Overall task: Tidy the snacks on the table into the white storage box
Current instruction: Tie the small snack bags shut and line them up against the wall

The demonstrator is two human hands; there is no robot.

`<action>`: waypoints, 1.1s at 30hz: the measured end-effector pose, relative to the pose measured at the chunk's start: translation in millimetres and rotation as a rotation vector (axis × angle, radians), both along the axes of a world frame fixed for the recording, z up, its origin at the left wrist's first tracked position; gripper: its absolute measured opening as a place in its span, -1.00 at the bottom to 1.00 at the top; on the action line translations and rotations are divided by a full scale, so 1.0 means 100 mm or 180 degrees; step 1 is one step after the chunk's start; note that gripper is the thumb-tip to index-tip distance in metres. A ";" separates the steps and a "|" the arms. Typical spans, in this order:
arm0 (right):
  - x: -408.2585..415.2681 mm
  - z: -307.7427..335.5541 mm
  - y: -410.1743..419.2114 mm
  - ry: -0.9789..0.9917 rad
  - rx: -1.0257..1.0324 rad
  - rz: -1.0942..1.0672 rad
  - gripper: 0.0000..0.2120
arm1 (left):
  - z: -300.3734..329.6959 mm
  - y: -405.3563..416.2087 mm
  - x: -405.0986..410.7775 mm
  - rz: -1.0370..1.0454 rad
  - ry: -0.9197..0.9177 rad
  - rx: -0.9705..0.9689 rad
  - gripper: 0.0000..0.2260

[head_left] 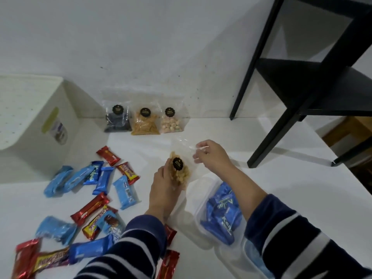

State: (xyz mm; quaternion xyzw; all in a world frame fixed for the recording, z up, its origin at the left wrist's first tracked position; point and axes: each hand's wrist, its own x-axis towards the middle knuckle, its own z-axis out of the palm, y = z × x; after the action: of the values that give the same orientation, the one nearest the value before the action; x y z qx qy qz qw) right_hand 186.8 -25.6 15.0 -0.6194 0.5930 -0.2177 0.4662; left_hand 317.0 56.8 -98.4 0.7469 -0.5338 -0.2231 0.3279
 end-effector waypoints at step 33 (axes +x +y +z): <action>-0.03 -0.05 -0.19 0.0747 -0.0525 0.0140 -0.94 | 0.62 -0.64 -0.06 0.0274 0.2051 -0.0561 -0.86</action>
State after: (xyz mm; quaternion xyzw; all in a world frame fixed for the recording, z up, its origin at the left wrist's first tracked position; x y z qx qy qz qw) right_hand 183.6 -44.3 9.6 -0.6897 0.6098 -0.1815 0.3458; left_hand 311.1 -7.6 -36.9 0.6287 -0.3879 -0.3866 0.5521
